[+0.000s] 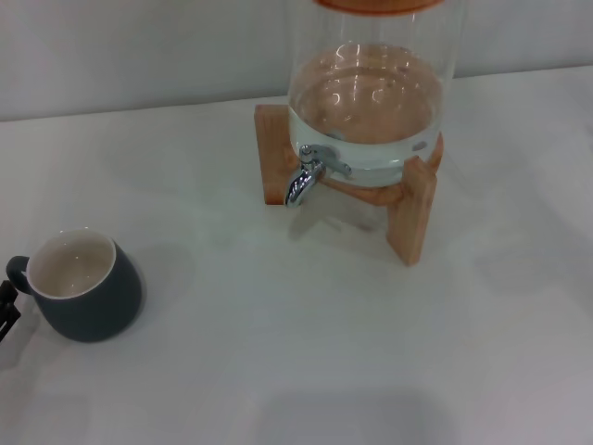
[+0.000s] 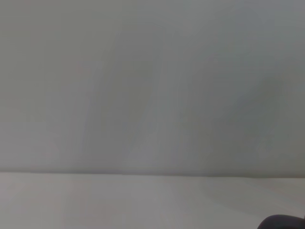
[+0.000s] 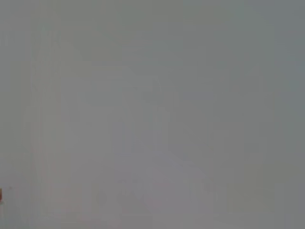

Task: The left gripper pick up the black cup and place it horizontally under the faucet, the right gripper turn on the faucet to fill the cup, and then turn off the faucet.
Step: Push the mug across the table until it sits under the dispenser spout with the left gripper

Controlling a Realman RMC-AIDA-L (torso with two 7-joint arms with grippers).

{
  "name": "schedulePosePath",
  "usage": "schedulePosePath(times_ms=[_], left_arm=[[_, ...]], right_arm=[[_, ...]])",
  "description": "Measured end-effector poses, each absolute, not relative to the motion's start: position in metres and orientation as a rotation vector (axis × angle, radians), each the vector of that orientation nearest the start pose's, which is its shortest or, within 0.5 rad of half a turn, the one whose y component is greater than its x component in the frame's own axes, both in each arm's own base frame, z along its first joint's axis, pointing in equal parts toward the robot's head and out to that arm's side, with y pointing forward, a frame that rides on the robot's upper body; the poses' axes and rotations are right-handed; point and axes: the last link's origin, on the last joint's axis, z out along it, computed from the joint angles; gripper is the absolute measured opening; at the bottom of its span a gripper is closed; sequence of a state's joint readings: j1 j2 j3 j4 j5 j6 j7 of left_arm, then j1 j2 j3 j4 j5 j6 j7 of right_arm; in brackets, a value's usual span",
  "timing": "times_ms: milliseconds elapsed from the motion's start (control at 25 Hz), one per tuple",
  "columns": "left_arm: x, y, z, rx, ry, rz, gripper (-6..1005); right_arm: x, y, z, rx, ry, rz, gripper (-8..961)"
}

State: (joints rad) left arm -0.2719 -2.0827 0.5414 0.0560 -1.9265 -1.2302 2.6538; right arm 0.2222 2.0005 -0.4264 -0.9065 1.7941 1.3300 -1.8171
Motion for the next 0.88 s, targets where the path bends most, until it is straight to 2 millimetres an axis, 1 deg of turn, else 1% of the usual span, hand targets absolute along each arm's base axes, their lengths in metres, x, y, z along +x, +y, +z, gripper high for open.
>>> schedulePosePath(times_ms=[560,880], left_arm=[[-0.381,0.263,-0.018,-1.775,-0.718,-0.645,887],[-0.378,0.269,-0.026,-1.83,-0.72,-0.609,887]], right_arm=[[0.347,0.295,0.204,-1.656,0.508,0.88,750],[0.347,0.295,0.204,-1.656,0.508,0.88,750]])
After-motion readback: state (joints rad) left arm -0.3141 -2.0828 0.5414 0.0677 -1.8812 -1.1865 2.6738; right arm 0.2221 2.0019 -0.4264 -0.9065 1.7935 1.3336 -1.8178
